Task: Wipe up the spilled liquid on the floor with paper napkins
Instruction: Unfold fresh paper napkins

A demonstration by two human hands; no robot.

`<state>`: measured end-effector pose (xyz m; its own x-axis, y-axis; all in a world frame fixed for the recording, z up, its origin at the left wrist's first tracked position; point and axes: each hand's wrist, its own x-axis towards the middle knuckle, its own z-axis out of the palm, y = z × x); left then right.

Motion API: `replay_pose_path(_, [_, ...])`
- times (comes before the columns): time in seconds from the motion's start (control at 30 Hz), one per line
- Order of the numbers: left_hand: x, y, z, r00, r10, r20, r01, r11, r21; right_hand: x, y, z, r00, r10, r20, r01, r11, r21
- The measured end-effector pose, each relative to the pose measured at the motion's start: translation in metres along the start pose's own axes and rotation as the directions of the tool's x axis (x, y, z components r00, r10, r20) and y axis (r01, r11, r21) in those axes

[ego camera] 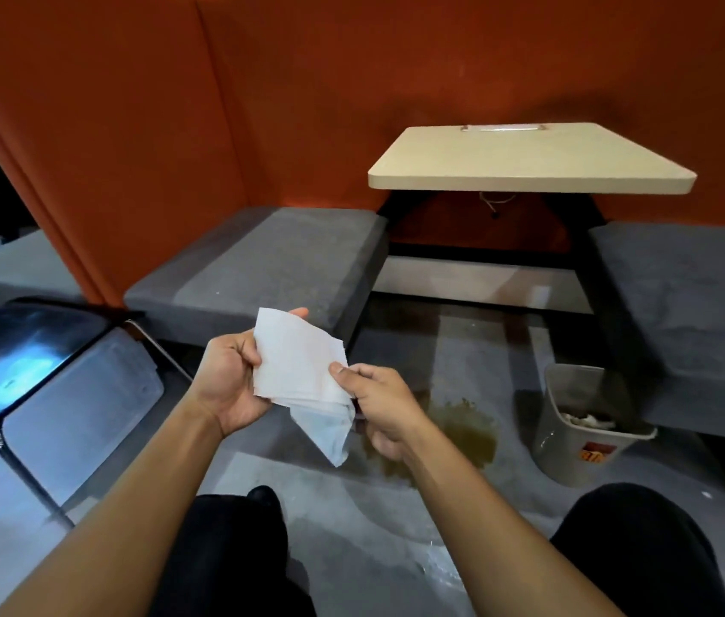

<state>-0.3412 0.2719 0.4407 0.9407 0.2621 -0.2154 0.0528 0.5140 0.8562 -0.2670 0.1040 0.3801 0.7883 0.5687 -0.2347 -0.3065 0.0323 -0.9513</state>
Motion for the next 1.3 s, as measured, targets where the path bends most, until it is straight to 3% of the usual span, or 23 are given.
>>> replay_pose_path(0.07, [-0.005, -0.001, -0.001, 1.0, -0.002, -0.005, 0.002, 1.0, 0.005, -0.004, 0.001, 0.001, 1.0, 0.027, -0.012, -0.026, 0.998, 0.052])
replay_pose_path(0.13, [-0.007, -0.002, -0.002, 1.0, 0.003, -0.029, -0.003, 1.0, 0.015, -0.005, 0.005, -0.002, 0.995, -0.051, -0.082, 0.05, 0.999, -0.017])
replay_pose_path(0.23, [-0.007, -0.009, 0.0, 0.995, 0.013, -0.098, -0.012, 1.0, 0.014, -0.007, 0.005, -0.007, 0.944, -0.267, -0.191, 0.193, 0.922, -0.336])
replay_pose_path(0.37, [-0.004, -0.024, 0.011, 0.99, 0.008, -0.138, -0.011, 1.0, -0.026, -0.009, -0.011, -0.018, 0.829, -0.496, -0.258, 0.218, 0.712, -0.667])
replay_pose_path(0.6, [-0.003, -0.029, 0.021, 0.98, 0.031, -0.195, -0.031, 1.0, 0.003, -0.023, -0.054, -0.03, 0.781, -0.588, -0.21, 0.239, 0.592, -0.769])
replay_pose_path(0.67, [-0.005, -0.022, 0.022, 0.981, 0.026, -0.194, -0.028, 1.0, -0.004, -0.03, -0.068, -0.027, 0.824, -0.539, -0.177, 0.297, 0.676, -0.674])
replay_pose_path(0.77, [-0.01, -0.006, 0.025, 0.984, 0.039, -0.175, -0.031, 0.998, 0.049, -0.047, -0.091, -0.015, 0.95, -0.312, -0.028, 0.305, 0.941, -0.146])
replay_pose_path(0.83, [-0.013, 0.006, 0.028, 0.993, 0.041, -0.113, -0.033, 0.997, 0.076, -0.055, -0.105, -0.009, 0.967, -0.245, 0.063, 0.239, 0.967, 0.088])
replay_pose_path(0.93, [-0.018, 0.025, 0.038, 1.0, 0.012, -0.018, -0.009, 0.991, 0.137, -0.061, -0.118, 0.0, 0.975, -0.203, 0.093, 0.168, 0.94, 0.296])
replay_pose_path(1.03, [-0.025, 0.041, 0.047, 0.998, -0.042, 0.04, 0.032, 0.977, 0.209, -0.063, -0.128, 0.007, 0.974, -0.206, 0.091, 0.159, 0.916, 0.369])
replay_pose_path(1.17, [-0.034, 0.052, 0.041, 0.982, -0.163, 0.09, 0.131, 0.947, 0.293, -0.069, -0.139, 0.011, 0.955, -0.252, 0.153, 0.192, 0.925, 0.326])
replay_pose_path(1.23, [-0.035, 0.046, 0.03, 0.959, -0.253, 0.132, 0.201, 0.927, 0.316, -0.072, -0.136, 0.015, 0.964, -0.2, 0.176, 0.143, 0.946, 0.291])
replay_pose_path(1.3, [-0.034, 0.026, 0.015, 0.944, -0.324, 0.065, 0.288, 0.903, 0.317, -0.066, -0.117, 0.02, 0.978, -0.102, 0.179, 0.052, 0.964, 0.263])
